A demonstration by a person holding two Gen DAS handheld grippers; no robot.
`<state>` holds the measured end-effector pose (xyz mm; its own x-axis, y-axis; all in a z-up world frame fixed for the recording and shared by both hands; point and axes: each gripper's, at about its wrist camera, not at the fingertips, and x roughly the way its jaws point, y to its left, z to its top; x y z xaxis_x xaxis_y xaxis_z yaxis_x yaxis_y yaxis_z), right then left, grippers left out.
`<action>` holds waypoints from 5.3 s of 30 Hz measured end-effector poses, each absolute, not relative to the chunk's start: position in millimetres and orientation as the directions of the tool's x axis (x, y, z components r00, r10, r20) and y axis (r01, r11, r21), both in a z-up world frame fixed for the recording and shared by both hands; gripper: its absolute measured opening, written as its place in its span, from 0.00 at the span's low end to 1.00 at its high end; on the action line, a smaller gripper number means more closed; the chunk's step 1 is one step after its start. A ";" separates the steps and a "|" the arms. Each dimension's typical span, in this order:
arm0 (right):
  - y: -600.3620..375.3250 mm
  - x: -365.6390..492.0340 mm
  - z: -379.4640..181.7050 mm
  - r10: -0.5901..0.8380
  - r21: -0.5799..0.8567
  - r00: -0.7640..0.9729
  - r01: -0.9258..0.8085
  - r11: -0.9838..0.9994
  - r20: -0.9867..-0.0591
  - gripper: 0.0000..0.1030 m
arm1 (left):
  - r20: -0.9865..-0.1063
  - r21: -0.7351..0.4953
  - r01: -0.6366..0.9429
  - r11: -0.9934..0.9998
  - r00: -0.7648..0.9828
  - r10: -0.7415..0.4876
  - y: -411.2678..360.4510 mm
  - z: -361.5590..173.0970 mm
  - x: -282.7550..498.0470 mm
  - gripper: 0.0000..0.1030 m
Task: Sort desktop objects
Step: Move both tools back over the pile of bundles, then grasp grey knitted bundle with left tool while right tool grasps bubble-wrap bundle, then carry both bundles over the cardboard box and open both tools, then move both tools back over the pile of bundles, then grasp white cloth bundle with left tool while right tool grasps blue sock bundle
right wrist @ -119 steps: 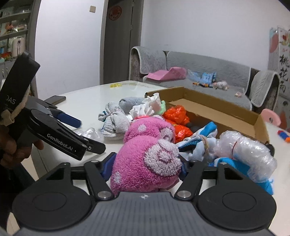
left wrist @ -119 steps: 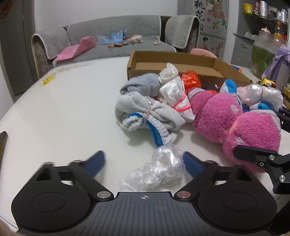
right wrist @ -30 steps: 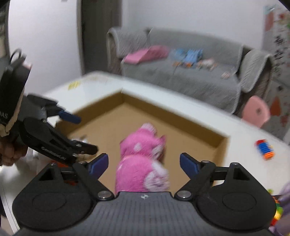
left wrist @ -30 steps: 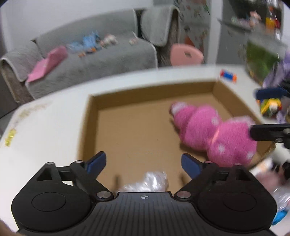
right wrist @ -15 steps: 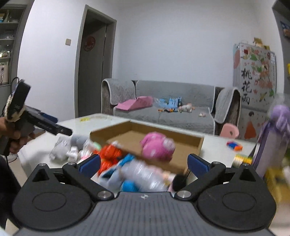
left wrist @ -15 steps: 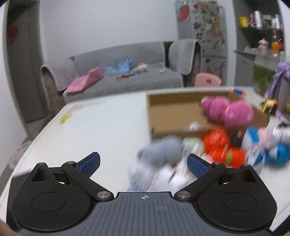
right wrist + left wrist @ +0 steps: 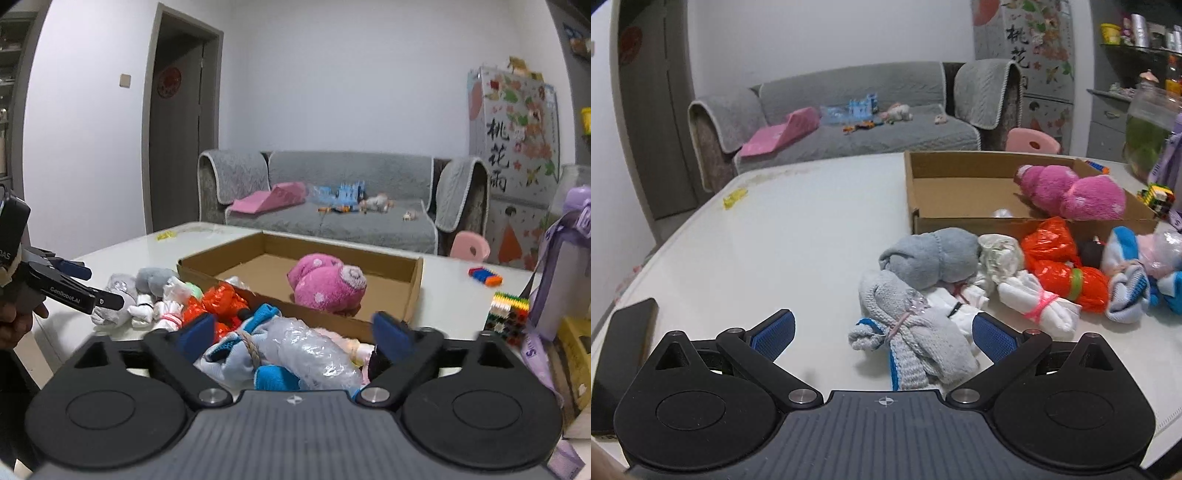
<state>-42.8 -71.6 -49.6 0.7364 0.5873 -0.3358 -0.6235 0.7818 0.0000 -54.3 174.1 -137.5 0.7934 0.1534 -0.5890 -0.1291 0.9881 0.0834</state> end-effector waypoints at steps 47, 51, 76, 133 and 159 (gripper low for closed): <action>-102.1 -41.3 -37.1 0.670 0.166 0.701 -0.650 0.741 -0.247 0.33 | -0.542 0.004 -0.033 0.999 0.840 0.030 173.5 -62.4 -91.1 0.62; -109.6 -30.0 -26.3 0.671 0.221 0.712 -0.634 0.741 -0.209 0.33 | -0.506 0.020 -0.018 1.000 0.862 0.025 170.2 -38.6 -79.4 0.62; -77.5 142.1 12.1 0.616 0.187 0.723 -0.589 0.786 -0.313 0.33 | -0.556 0.006 0.072 0.997 0.829 -0.057 138.6 5.2 140.1 0.59; -87.2 -15.4 -10.9 0.605 0.156 0.700 -0.596 0.788 -0.380 0.94 | -0.618 0.007 -0.014 1.000 0.786 0.015 216.3 -77.6 3.9 0.99; -40.0 -30.5 -98.2 0.386 0.058 0.780 -0.413 0.909 -0.492 0.99 | -0.660 0.147 0.195 0.970 0.749 -0.051 160.0 -158.1 -15.9 1.00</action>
<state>-30.5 -40.0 -98.2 0.7799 0.3864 -0.4924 -0.4135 0.9087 0.0582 -15.9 160.0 -158.1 0.7495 -0.0506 -0.6601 0.1949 0.9698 0.1469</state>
